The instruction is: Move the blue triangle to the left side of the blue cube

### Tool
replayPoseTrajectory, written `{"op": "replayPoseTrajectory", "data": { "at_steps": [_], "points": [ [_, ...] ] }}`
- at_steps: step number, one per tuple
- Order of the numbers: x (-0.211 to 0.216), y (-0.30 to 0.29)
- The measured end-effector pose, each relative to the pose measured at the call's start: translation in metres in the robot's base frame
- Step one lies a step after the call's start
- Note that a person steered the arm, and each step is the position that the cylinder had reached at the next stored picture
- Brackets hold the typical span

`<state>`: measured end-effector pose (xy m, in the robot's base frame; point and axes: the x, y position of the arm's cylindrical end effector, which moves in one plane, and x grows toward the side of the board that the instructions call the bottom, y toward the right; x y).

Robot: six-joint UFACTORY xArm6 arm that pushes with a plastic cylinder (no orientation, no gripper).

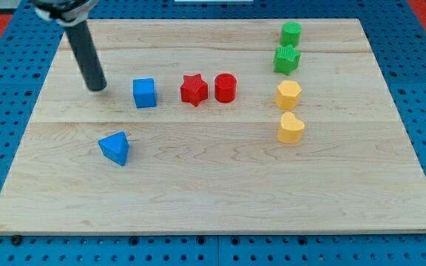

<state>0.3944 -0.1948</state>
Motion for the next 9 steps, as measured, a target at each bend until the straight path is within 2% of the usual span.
{"op": "replayPoseTrajectory", "data": {
  "at_steps": [1,3,4,5,7,9],
  "points": [
    [0.061,0.033],
    [0.091,0.109],
    [0.141,0.097],
    [0.113,0.034],
    [0.082,0.022],
    [0.057,-0.015]
  ]
}}
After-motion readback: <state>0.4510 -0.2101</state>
